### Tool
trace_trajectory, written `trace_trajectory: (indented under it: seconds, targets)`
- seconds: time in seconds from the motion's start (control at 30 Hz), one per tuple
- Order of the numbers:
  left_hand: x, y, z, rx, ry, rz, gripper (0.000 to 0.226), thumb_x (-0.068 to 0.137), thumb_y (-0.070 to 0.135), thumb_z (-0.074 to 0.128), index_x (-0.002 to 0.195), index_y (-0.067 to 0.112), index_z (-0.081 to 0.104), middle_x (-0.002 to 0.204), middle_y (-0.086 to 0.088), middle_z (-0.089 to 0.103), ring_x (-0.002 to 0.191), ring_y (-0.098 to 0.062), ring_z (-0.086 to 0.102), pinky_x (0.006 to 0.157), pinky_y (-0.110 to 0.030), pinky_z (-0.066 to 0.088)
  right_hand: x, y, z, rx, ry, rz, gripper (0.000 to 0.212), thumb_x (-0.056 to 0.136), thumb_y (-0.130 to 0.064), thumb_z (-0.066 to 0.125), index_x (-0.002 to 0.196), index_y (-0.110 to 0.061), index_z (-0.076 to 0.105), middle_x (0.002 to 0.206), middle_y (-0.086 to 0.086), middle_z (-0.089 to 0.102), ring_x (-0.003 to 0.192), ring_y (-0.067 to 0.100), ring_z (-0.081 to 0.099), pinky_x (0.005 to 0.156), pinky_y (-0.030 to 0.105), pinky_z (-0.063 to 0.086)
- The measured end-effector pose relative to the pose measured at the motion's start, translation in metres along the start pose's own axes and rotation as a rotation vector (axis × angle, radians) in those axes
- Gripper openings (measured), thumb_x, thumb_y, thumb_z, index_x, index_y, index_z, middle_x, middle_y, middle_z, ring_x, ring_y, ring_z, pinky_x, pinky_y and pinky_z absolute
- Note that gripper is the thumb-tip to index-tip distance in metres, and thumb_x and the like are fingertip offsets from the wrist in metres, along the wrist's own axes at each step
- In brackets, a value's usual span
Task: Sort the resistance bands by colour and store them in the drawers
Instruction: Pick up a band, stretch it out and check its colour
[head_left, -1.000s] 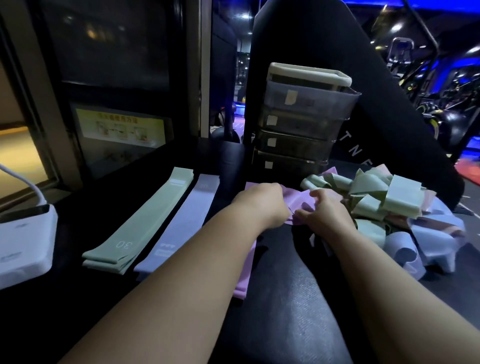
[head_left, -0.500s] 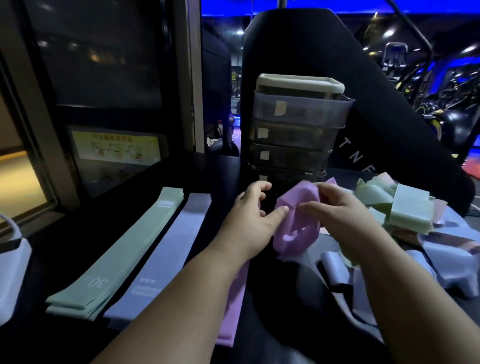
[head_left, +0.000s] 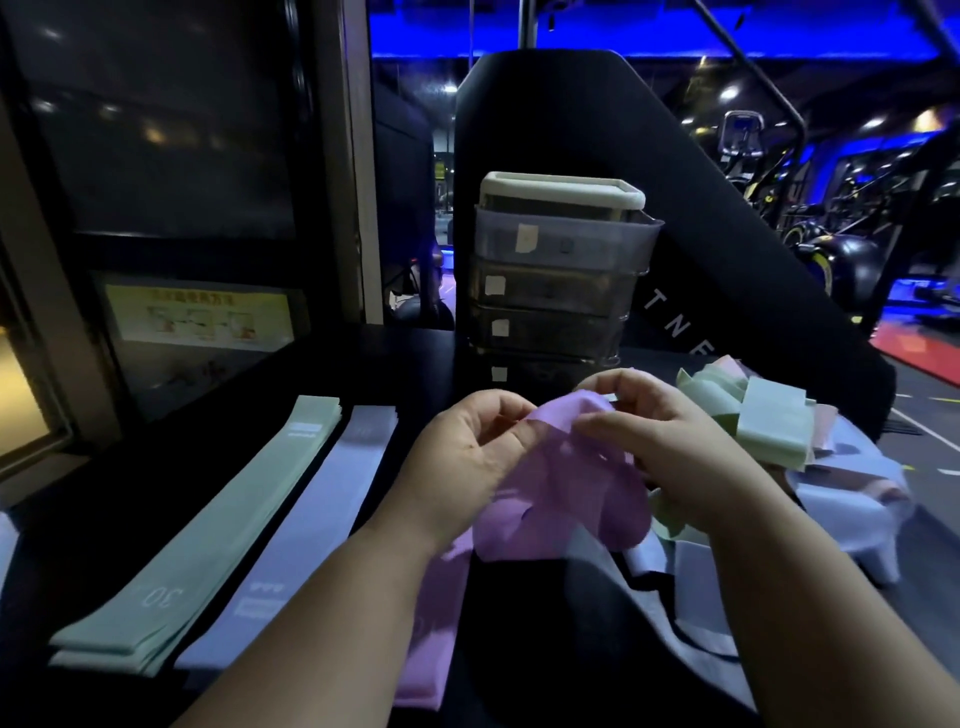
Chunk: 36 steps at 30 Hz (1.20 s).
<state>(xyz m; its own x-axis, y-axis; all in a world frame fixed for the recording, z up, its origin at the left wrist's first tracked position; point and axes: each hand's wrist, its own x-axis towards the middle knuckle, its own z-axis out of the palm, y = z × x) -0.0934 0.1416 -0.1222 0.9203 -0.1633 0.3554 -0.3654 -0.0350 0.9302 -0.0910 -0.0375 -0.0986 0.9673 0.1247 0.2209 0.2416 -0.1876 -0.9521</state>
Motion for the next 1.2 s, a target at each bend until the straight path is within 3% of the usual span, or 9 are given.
trace_trajectory:
  seconds: [0.17, 0.37, 0.5, 0.63, 0.77, 0.87, 0.93, 1.03, 1.2]
  targets:
    - [0.003, -0.001, -0.002, -0.106, -0.045, -0.076, 0.012, 0.093, 0.017, 0.061, 0.084, 0.021, 0.067, 0.076, 0.007, 0.065, 0.075, -0.007, 0.058, 0.068, -0.021, 0.046, -0.002, 0.000, -0.009, -0.164, -0.002, 0.003, 0.053, 0.051, -0.053, 0.078, 0.094, -0.024, 0.068, 0.084, 0.012, 0.069, 0.068, 0.014, 0.059, 0.053, 0.023, 0.041]
    - [0.003, 0.001, -0.002, -0.239, -0.038, -0.174, 0.017, 0.094, 0.013, 0.058, 0.078, 0.016, 0.062, 0.067, 0.002, 0.062, 0.064, -0.011, 0.056, 0.061, -0.022, 0.047, 0.005, 0.007, -0.010, -0.318, 0.018, -0.020, 0.068, 0.040, -0.075, 0.070, 0.093, -0.033, 0.069, 0.075, -0.013, 0.059, 0.059, 0.003, 0.052, 0.056, 0.021, 0.038]
    - [0.002, 0.003, -0.001, -0.290, -0.033, -0.192, 0.018, 0.094, 0.013, 0.057, 0.076, 0.013, 0.060, 0.058, 0.004, 0.059, 0.050, -0.007, 0.053, 0.049, -0.018, 0.046, 0.005, 0.009, -0.011, -0.276, -0.027, -0.041, 0.080, 0.033, -0.090, 0.068, 0.092, -0.036, 0.069, 0.083, -0.010, 0.064, 0.072, 0.006, 0.056, 0.066, 0.027, 0.042]
    - [0.004, 0.000, -0.002, -0.296, -0.024, -0.198, 0.019, 0.093, 0.015, 0.058, 0.075, 0.014, 0.063, 0.060, 0.002, 0.059, 0.053, -0.009, 0.053, 0.051, -0.022, 0.046, 0.001, 0.008, -0.008, -0.314, -0.138, -0.034, 0.064, 0.048, -0.064, 0.087, 0.096, -0.026, 0.069, 0.092, 0.002, 0.072, 0.088, 0.023, 0.069, 0.081, 0.042, 0.055]
    - [0.006, -0.004, -0.004, -0.391, -0.079, -0.221, 0.016, 0.093, 0.015, 0.056, 0.082, 0.013, 0.067, 0.063, 0.000, 0.063, 0.054, -0.010, 0.058, 0.054, -0.022, 0.049, 0.004, 0.012, -0.002, -0.263, -0.046, -0.051, 0.024, 0.073, -0.030, 0.082, 0.090, -0.025, 0.067, 0.086, -0.010, 0.069, 0.083, 0.008, 0.066, 0.078, 0.036, 0.055]
    - [0.007, -0.007, -0.008, -0.471, -0.154, -0.208, 0.017, 0.090, 0.005, 0.056, 0.098, 0.008, 0.070, 0.085, -0.009, 0.070, 0.072, -0.014, 0.066, 0.067, -0.023, 0.055, 0.008, 0.014, -0.003, -0.242, 0.198, -0.088, 0.027, 0.076, -0.029, 0.079, 0.098, -0.034, 0.064, 0.104, -0.009, 0.066, 0.097, 0.005, 0.063, 0.078, 0.032, 0.052]
    - [0.008, -0.008, -0.010, -0.467, -0.191, -0.185, 0.031, 0.080, 0.002, 0.056, 0.107, 0.006, 0.070, 0.096, -0.014, 0.070, 0.084, -0.019, 0.066, 0.076, -0.027, 0.053, 0.006, 0.009, -0.004, -0.181, 0.266, -0.126, 0.021, 0.079, -0.027, 0.078, 0.095, -0.032, 0.065, 0.097, -0.009, 0.067, 0.082, 0.001, 0.061, 0.073, 0.032, 0.050]
    - [0.009, -0.008, -0.011, -0.440, -0.184, -0.187, 0.047, 0.070, 0.000, 0.050, 0.112, 0.009, 0.070, 0.107, -0.022, 0.069, 0.098, -0.030, 0.063, 0.090, -0.039, 0.049, 0.000, 0.001, -0.003, -0.124, 0.198, -0.179, 0.007, 0.084, -0.026, 0.073, 0.087, -0.024, 0.067, 0.077, -0.007, 0.066, 0.054, -0.003, 0.051, 0.061, 0.024, 0.046]
    - [0.008, -0.008, -0.008, -0.342, -0.132, -0.164, 0.048, 0.087, -0.017, 0.043, 0.122, 0.010, 0.062, 0.117, -0.021, 0.068, 0.113, -0.034, 0.061, 0.102, -0.045, 0.044, -0.002, 0.000, 0.004, -0.117, 0.015, -0.207, 0.032, 0.066, -0.035, 0.077, 0.091, -0.017, 0.069, 0.081, -0.001, 0.068, 0.066, 0.001, 0.059, 0.055, 0.011, 0.044]
